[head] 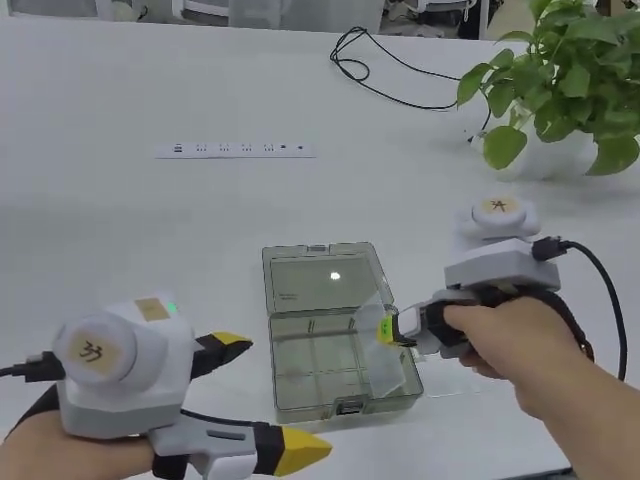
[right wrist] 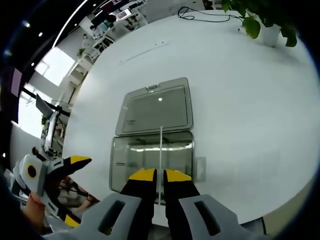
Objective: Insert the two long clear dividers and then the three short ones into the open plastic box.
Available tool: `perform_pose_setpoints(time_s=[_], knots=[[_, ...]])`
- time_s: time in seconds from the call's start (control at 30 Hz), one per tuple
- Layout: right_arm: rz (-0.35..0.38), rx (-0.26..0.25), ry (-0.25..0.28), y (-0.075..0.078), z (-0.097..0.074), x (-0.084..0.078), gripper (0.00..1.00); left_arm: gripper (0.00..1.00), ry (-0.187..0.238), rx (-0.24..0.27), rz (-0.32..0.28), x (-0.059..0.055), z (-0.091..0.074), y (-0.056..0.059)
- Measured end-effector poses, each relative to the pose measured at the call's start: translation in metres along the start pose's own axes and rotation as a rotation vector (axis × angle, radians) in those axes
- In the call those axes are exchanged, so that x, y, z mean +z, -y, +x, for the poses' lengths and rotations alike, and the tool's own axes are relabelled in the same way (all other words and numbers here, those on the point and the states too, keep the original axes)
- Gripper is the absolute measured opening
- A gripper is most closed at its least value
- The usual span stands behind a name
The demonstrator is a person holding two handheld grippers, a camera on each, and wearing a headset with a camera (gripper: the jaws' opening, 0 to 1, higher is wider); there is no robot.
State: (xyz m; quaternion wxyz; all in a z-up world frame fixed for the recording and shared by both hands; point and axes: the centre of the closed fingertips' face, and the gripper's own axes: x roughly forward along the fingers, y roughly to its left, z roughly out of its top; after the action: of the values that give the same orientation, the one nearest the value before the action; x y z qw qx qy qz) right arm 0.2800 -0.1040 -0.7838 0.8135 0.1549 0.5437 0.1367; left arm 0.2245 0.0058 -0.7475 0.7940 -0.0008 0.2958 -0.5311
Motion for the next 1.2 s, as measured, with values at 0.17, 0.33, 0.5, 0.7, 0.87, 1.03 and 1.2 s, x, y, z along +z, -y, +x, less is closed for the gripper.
perform_pose_setpoints(time_s=[0.17, 0.33, 0.5, 0.7, 0.87, 1.03, 1.2], knots=[[0.001, -0.003, -0.004, 0.002, 0.0033, -0.0022, 0.07, 0.88, 0.005, 0.001, -0.008, 0.0006, 0.0, 0.0003], [0.0, -0.007, -0.006, 0.0035, 0.0054, -0.0019, 0.07, 0.88, 0.006, -0.001, -0.01, 0.0001, 0.0003, 0.0011], [-0.002, -0.007, -0.007, 0.0033, 0.0074, -0.0019, 0.07, 0.87, 0.008, 0.002, -0.016, -0.0006, 0.0, 0.0005], [-0.018, -0.008, -0.012, 0.0016, 0.0078, -0.0003, 0.07, 0.87, 0.007, 0.003, -0.019, -0.0019, 0.0, 0.0004], [-0.033, -0.014, -0.015, 0.0023, 0.0081, -0.0004, 0.07, 0.87, 0.006, 0.003, -0.019, -0.002, 0.0, -0.0002], [-0.042, -0.017, -0.019, 0.0017, 0.0091, -0.0018, 0.07, 0.87, 0.004, 0.002, -0.017, -0.0019, 0.0, -0.0008], [-0.055, -0.023, -0.024, 0.0028, 0.0097, -0.0027, 0.07, 0.87, 0.007, 0.005, -0.02, -0.0013, -0.0003, -0.002]])
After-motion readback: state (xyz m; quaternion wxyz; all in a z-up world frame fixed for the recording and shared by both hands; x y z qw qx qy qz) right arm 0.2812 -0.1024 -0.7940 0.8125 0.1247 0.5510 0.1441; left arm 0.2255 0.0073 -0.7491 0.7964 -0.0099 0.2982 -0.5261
